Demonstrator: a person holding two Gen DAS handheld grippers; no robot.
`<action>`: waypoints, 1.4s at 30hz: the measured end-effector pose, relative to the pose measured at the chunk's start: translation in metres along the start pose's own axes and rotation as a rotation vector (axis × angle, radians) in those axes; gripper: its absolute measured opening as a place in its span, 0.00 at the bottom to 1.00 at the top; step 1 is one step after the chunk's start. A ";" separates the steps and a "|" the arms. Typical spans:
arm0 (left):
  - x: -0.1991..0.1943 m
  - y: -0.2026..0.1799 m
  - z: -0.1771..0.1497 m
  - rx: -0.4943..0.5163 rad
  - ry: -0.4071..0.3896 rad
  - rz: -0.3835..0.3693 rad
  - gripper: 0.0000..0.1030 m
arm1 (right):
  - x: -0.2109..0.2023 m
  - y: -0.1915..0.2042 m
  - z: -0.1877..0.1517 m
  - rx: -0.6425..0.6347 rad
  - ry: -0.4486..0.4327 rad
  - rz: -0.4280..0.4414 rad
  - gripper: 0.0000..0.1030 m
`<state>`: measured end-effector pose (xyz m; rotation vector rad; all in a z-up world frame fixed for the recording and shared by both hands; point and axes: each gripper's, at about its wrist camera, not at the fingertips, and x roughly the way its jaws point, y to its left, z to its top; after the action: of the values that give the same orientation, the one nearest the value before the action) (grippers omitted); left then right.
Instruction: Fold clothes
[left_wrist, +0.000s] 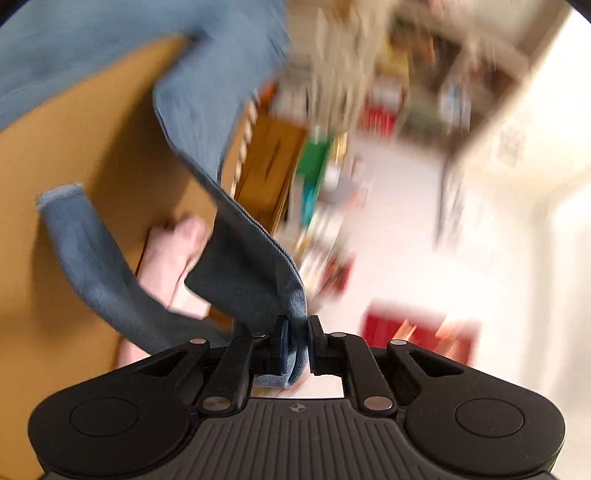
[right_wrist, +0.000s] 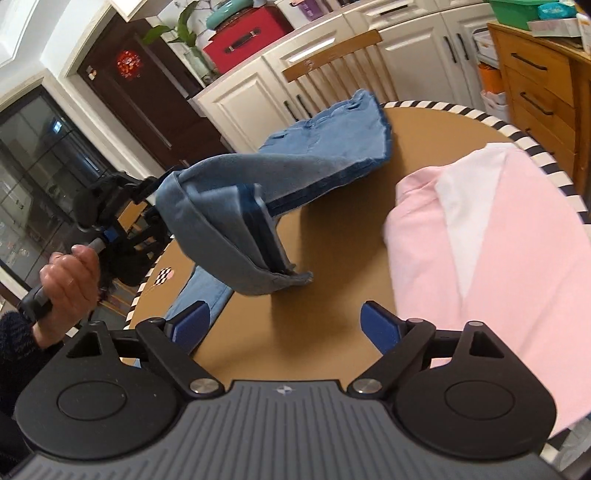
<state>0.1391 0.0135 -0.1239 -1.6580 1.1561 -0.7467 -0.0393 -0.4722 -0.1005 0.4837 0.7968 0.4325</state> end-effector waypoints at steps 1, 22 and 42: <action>-0.007 0.008 0.007 -0.037 -0.042 0.007 0.11 | 0.004 0.003 0.001 -0.019 -0.006 0.022 0.87; -0.034 0.007 0.026 0.106 -0.044 0.283 0.49 | 0.101 0.005 0.045 0.107 0.104 0.336 0.06; -0.120 0.055 -0.209 0.788 0.257 0.694 0.75 | 0.044 0.020 -0.101 0.244 0.274 -0.408 0.20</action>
<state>-0.1042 0.0450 -0.0943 -0.4672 1.2733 -0.8126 -0.0919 -0.4076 -0.1750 0.4779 1.1930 0.0191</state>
